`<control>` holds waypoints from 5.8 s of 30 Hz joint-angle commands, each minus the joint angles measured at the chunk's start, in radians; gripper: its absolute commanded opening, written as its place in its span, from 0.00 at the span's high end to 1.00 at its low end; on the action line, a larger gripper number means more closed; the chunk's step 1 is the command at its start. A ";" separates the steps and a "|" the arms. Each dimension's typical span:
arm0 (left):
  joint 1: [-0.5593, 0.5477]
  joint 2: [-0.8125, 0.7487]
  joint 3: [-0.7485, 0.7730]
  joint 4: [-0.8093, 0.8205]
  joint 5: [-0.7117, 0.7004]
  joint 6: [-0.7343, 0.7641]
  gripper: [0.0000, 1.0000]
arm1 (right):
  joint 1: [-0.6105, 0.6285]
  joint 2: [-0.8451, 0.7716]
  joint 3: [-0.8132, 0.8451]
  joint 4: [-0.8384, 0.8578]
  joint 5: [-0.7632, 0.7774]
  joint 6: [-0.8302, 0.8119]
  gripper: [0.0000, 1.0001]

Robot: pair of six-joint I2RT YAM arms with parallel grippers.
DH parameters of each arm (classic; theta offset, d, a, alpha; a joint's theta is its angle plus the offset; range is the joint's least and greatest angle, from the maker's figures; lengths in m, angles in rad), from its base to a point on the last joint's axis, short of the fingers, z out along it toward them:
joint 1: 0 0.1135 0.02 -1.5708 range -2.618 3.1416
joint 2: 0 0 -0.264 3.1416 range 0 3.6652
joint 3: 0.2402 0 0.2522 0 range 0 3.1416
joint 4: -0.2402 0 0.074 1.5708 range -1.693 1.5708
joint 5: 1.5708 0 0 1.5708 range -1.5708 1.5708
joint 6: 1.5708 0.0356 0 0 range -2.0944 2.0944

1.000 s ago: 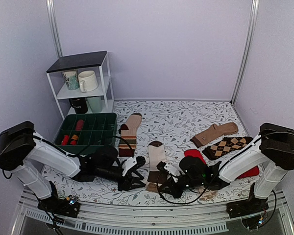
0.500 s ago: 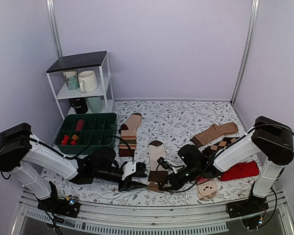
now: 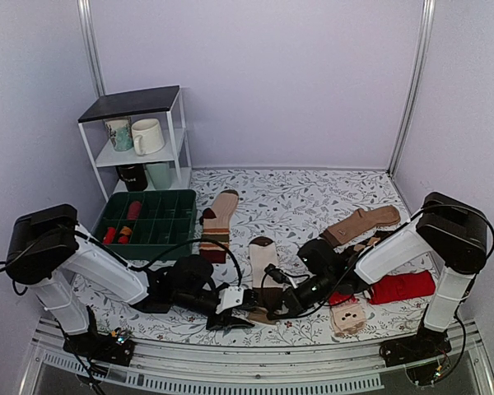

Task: Roll the socks
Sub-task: Roll a pair of socks at the center of the board.

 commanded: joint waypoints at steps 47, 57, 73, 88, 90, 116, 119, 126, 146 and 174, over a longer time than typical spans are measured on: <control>-0.019 -0.034 -0.053 0.088 0.095 -0.079 0.74 | -0.006 0.103 -0.063 -0.137 0.034 0.039 1.00; -0.019 0.041 -0.008 0.080 0.051 -0.052 0.61 | -0.006 0.107 -0.062 -0.134 0.028 0.041 1.00; -0.015 0.134 0.022 0.067 -0.013 -0.058 0.60 | -0.006 0.110 -0.072 -0.119 0.018 0.047 1.00; -0.017 0.073 -0.051 0.161 -0.114 -0.052 0.58 | -0.007 0.113 -0.078 -0.117 0.003 0.051 1.00; -0.018 0.082 -0.049 0.162 -0.109 -0.055 0.58 | -0.006 0.113 -0.077 -0.117 0.003 0.051 1.00; -0.025 0.188 0.055 0.012 -0.102 -0.077 0.94 | -0.006 0.112 -0.080 -0.123 -0.014 0.053 1.00; -0.024 0.176 0.059 -0.027 -0.076 -0.088 1.00 | -0.005 0.109 -0.075 -0.124 -0.008 0.053 0.94; -0.010 0.125 0.033 -0.093 -0.018 -0.202 1.00 | -0.013 -0.048 -0.076 -0.126 0.141 0.020 0.64; 0.108 0.194 0.060 -0.213 0.180 -0.394 1.00 | 0.261 -0.454 -0.299 0.281 0.553 -0.524 0.48; 0.116 0.211 0.075 -0.225 0.184 -0.379 1.00 | 0.288 -0.147 -0.180 0.239 0.519 -0.581 0.51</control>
